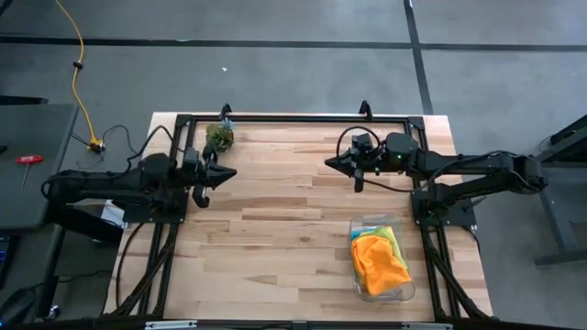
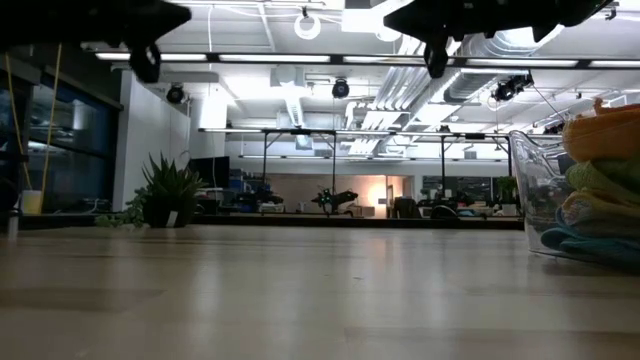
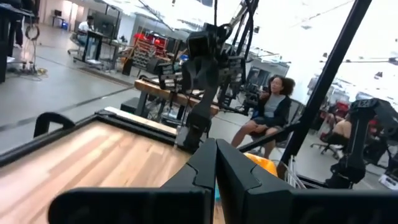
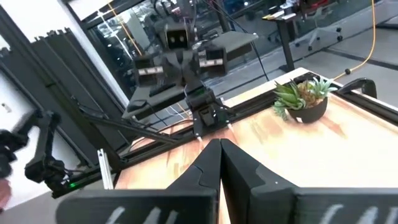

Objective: Fold microfiber towels
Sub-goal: Return to Home Position

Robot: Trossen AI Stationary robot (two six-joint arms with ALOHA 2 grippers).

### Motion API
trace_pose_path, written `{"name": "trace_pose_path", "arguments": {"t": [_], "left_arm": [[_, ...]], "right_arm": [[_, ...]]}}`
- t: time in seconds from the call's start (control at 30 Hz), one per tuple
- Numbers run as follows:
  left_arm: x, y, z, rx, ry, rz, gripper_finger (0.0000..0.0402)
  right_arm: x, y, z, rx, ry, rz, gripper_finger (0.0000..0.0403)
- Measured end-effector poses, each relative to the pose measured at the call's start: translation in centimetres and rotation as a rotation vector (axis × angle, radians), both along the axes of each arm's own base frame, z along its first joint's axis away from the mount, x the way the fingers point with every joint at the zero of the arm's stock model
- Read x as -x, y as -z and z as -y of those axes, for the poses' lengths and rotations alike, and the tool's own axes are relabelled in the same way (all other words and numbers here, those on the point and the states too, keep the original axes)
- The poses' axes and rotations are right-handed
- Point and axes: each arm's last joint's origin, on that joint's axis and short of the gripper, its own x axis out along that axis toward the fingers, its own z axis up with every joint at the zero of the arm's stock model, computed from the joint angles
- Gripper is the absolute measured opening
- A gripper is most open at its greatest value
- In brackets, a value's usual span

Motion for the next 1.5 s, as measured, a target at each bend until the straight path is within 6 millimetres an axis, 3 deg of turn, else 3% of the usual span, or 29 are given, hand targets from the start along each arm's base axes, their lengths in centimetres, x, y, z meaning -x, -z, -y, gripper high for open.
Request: {"name": "trace_pose_path", "arguments": {"t": [0.27, 0.5, 0.77, 1.0, 1.17, 1.5], "left_arm": [[2.6, 3.4, 0.5, 0.016, -0.016, 0.099, 0.0000], [3.3, 6.1, 0.6, 0.068, -0.008, 0.091, 0.0000], [3.1, 7.9, 0.4, 0.008, -0.063, -0.113, 0.0000], [2.9, 8.0, 0.4, 0.053, 0.001, -0.116, 0.0000], [2.9, 8.2, 0.2, 0.035, -0.068, -0.142, 0.0000], [2.9, 8.2, 0.2, 0.035, -0.068, -0.145, 0.0000]], "right_arm": [[0.0, 0.1, 0.0, -0.038, 0.009, -0.005, 0.0000], [0.0, 0.1, 0.0, -0.088, 0.012, -0.007, 0.0000], [0.0, 0.1, 0.0, -0.111, 0.007, -0.005, 0.0000], [0.2, 0.6, -0.2, -0.106, -0.040, -0.043, 0.0000], [2.5, 2.9, -0.7, -0.172, -0.045, -0.025, 0.0000], [10.0, 6.6, -2.6, -0.124, -0.041, 0.158, 0.0000]]}}
